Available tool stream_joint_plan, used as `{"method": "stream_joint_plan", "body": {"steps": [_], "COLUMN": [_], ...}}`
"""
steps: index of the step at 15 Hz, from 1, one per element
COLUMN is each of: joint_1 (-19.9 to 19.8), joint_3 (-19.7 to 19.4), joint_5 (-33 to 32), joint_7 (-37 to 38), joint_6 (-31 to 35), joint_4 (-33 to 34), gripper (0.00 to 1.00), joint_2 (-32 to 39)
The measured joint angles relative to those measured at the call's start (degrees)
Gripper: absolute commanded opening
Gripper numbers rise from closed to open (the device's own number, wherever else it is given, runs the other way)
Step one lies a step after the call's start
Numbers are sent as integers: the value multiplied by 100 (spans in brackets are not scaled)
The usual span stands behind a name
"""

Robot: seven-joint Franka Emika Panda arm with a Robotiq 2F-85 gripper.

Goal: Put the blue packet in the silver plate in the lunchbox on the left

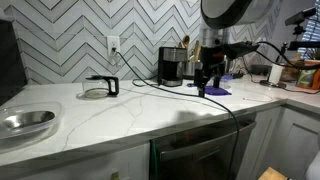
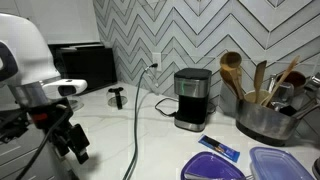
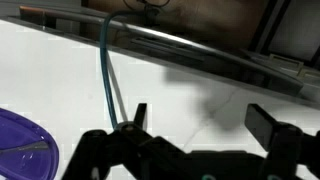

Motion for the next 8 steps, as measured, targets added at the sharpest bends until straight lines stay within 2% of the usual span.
{"method": "stream_joint_plan", "body": {"steps": [8], "joint_1": [0], "joint_3": [0], "joint_5": [0], "joint_7": [0], "joint_6": [-1], "joint_4": [-129], "gripper": [100], "joint_2": [65]}}
